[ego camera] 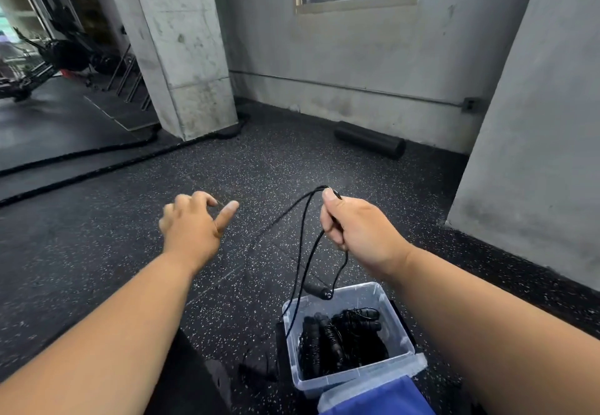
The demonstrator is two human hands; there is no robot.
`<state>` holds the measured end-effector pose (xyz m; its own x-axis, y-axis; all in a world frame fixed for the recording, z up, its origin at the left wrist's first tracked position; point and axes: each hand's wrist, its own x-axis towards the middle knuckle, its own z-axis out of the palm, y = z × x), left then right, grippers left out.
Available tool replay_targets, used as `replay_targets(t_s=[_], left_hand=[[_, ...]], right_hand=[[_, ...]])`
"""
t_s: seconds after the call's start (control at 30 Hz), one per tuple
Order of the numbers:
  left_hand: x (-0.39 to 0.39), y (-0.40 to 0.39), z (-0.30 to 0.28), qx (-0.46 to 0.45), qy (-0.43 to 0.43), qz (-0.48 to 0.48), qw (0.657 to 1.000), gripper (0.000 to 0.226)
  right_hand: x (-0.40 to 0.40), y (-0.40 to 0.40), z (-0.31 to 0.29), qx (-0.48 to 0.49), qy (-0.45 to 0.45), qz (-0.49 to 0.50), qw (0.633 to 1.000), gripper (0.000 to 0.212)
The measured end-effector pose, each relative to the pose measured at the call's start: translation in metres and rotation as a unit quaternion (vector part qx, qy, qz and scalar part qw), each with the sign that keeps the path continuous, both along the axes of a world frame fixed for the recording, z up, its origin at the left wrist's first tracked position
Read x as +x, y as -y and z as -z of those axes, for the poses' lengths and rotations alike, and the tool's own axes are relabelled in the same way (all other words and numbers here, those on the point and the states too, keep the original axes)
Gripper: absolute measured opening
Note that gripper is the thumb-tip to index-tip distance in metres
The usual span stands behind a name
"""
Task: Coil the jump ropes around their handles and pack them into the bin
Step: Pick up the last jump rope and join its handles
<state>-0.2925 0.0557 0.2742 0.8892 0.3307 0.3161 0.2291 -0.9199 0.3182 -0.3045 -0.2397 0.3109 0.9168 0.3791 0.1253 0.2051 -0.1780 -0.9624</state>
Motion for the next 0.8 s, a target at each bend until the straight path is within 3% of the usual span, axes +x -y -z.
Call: replay_targets(t_s=[0.07, 0.13, 0.2, 0.23, 0.33, 0.43, 0.5, 0.63, 0.8], left_hand=[[-0.015, 0.025, 0.0, -0.106, -0.005, 0.121, 0.987, 0.072], [-0.033, 0.057, -0.003, -0.243, -0.142, 0.268, 0.921, 0.068], [-0.045, 0.083, 0.008, -0.255, -0.279, 0.37, 0.849, 0.065], [-0.048, 0.091, 0.022, -0.234, -0.31, 0.39, 0.835, 0.059], [-0.049, 0.106, 0.057, -0.207, -0.301, 0.381, 0.849, 0.042], [-0.047, 0.103, 0.064, -0.232, -0.303, 0.343, 0.858, 0.057], [-0.043, 0.096, 0.056, -0.256, -0.26, 0.323, 0.873, 0.058], [-0.037, 0.094, 0.035, -0.308, -0.163, 0.32, 0.881, 0.027], [-0.042, 0.111, 0.041, -0.328, -0.177, 0.338, 0.864, 0.013]], right_hand=[[0.001, -0.004, 0.0, 0.02, -0.006, 0.001, 1.0, 0.053], [0.002, -0.007, 0.0, 0.053, -0.022, 0.002, 0.998, 0.05], [0.003, -0.011, 0.0, 0.086, -0.036, 0.006, 0.996, 0.048], [0.005, -0.013, 0.0, 0.097, -0.038, 0.006, 0.995, 0.047], [0.005, -0.016, -0.002, 0.114, -0.044, -0.003, 0.993, 0.046], [0.004, -0.017, -0.003, 0.117, -0.036, -0.004, 0.993, 0.047], [0.005, -0.016, -0.002, 0.12, -0.035, -0.006, 0.992, 0.044], [0.007, -0.015, 0.005, 0.096, -0.032, -0.027, 0.995, 0.04], [0.001, -0.024, 0.008, 0.083, -0.038, -0.021, 0.996, 0.033]])
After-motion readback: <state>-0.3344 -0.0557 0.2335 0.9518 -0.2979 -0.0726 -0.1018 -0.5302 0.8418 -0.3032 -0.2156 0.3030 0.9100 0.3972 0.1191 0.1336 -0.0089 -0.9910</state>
